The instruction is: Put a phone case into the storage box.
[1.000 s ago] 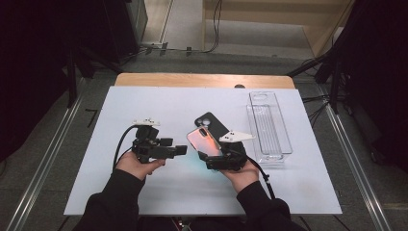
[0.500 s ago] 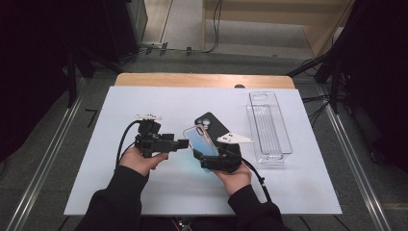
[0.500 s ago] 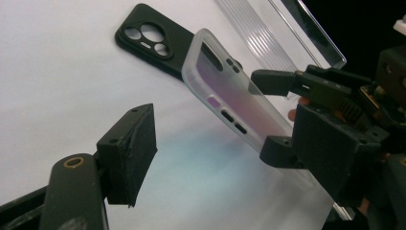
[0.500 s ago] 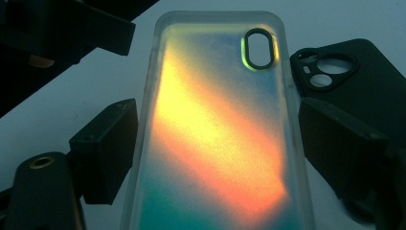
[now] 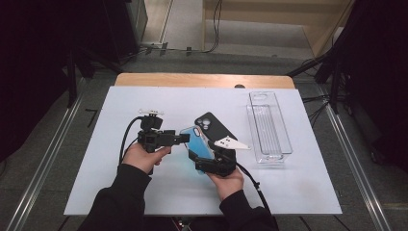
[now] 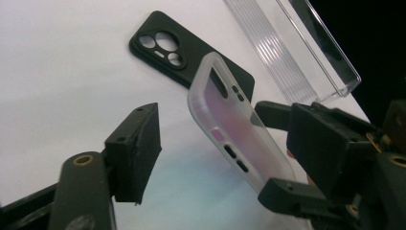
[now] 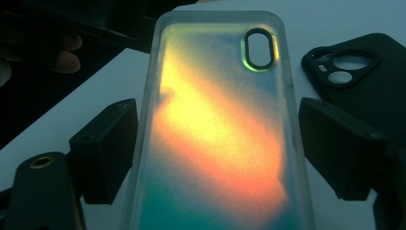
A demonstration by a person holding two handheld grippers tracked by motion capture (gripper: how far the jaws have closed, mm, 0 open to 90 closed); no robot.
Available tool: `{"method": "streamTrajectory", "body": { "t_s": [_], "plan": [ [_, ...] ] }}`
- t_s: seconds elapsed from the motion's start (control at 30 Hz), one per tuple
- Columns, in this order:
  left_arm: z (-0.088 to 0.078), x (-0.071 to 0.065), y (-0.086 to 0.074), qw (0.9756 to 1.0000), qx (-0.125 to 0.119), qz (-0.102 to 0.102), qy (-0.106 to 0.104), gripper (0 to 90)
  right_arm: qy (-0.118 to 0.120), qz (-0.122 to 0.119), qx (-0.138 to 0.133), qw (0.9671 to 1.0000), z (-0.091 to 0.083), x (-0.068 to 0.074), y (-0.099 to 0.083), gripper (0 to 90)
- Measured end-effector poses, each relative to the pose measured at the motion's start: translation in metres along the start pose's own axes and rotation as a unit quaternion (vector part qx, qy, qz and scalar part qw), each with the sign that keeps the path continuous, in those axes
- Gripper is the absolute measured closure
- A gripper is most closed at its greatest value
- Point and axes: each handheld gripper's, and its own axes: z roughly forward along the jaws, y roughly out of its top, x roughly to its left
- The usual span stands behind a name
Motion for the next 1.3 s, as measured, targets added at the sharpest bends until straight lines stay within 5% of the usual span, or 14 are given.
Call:
{"method": "streamTrajectory", "body": {
  "t_s": [0.13,0.23,0.4,0.6,1.1,1.23,1.3],
  "plan": [
    [0.003,0.002,0.003,0.9996,-0.001,-0.028,0.001,35.1,0.003,0.005,-0.011,0.9999,0.001,0.003,-0.002,15.0],
    [0.005,0.0,0.003,0.9996,-0.006,-0.027,0.01,41.5,0.008,0.01,-0.016,0.9998,0.001,0.004,-0.002,15.0],
    [0.009,0.001,0.003,0.9982,-0.008,-0.058,-0.012,55.8,0.011,0.014,-0.033,0.9993,-0.001,0.006,-0.003,15.0],
    [0.01,0.002,0.002,0.9969,-0.012,-0.072,-0.031,74.6,0.018,0.012,-0.048,0.9986,-0.001,0.008,-0.003,15.0],
    [0.005,0.003,0.002,0.9915,-0.021,-0.106,-0.073,81.0,0.019,-0.026,-0.05,0.9982,0.001,0.008,-0.003,13.7],
    [0.002,0.003,0.003,0.9917,-0.027,-0.102,-0.073,81.0,0.024,-0.028,-0.037,0.9986,0.002,0.005,0.003,0.0],
    [0.0,0.003,0.003,0.9924,-0.031,-0.098,-0.069,80.9,0.018,-0.027,-0.035,0.9989,0.001,0.002,0.006,0.0]
  ]
}}
